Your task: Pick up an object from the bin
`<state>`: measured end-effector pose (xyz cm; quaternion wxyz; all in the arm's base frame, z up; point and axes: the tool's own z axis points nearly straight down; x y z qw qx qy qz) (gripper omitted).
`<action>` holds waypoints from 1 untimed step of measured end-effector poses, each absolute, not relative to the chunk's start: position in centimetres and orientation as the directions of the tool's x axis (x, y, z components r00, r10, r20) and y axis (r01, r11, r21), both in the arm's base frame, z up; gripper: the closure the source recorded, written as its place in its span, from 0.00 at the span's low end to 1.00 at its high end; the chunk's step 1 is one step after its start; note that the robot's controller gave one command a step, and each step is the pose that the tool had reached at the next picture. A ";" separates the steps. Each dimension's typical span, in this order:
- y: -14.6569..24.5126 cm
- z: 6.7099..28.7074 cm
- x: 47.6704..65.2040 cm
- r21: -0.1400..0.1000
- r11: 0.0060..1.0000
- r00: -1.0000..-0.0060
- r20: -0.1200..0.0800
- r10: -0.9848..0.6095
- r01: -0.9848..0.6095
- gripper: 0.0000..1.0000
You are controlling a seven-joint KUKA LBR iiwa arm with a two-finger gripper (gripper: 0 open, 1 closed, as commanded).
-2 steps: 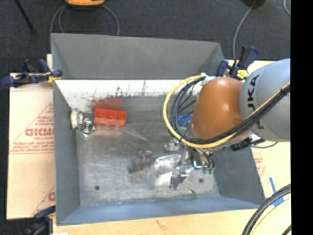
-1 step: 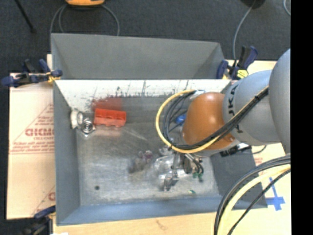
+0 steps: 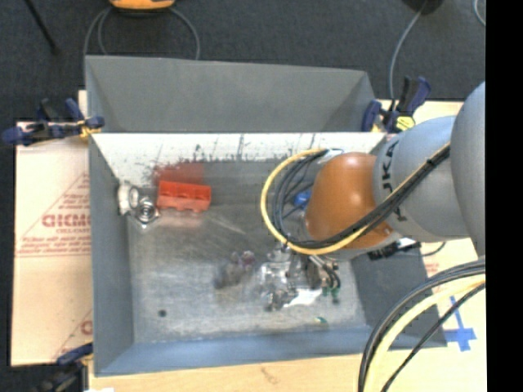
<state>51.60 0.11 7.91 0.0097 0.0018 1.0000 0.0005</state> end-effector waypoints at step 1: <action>0.6 21.6 52.4 0.002 1.000 -1.000 -0.009 0.026 0.026 1.00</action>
Offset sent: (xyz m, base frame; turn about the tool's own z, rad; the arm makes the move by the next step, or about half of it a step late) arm 0.0060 0.0047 0.1327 0.0265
